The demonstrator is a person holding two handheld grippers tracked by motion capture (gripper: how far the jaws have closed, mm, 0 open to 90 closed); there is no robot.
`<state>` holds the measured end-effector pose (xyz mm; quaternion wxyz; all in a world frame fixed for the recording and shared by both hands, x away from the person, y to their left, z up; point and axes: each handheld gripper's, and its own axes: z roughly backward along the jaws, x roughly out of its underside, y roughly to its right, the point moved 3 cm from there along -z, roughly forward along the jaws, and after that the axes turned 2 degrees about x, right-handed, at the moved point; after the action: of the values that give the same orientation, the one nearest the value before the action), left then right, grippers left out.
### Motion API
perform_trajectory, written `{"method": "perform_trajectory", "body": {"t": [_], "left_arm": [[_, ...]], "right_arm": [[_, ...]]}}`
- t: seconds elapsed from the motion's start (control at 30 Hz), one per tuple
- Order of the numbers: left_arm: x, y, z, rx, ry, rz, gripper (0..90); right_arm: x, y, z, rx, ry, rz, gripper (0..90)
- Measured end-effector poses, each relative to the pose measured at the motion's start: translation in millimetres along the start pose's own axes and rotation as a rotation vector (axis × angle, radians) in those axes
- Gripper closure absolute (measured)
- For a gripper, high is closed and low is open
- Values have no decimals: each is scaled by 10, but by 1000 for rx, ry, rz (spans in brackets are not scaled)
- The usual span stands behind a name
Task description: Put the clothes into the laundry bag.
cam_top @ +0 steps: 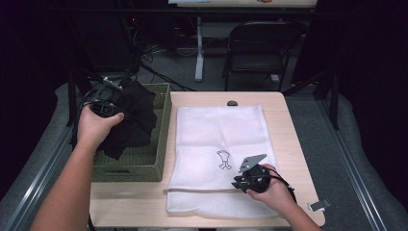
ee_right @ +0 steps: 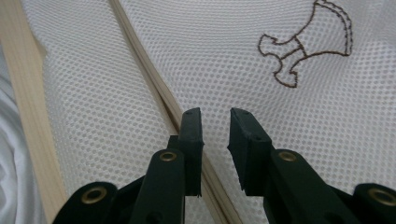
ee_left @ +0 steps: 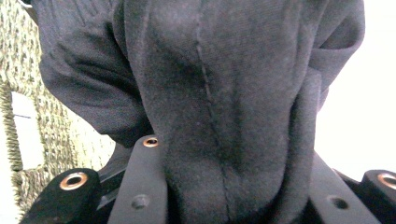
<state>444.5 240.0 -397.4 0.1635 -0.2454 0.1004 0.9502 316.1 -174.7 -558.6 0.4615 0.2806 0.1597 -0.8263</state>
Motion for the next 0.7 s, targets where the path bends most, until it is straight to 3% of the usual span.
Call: {"method": "perform_trajectory", "body": {"t": [0.17, 0.4, 0.7], "left_arm": [[11, 45, 34, 14, 0, -20, 684], [15, 150, 39, 32, -5, -52, 684], [-5, 256, 28, 54, -5, -74, 684]], "right_arm": [[-23, -61, -68, -2, -5, 36, 739], [-24, -136, -165, -23, -14, 25, 741], [-24, -167, -255, -24, -30, 57, 743]]}}
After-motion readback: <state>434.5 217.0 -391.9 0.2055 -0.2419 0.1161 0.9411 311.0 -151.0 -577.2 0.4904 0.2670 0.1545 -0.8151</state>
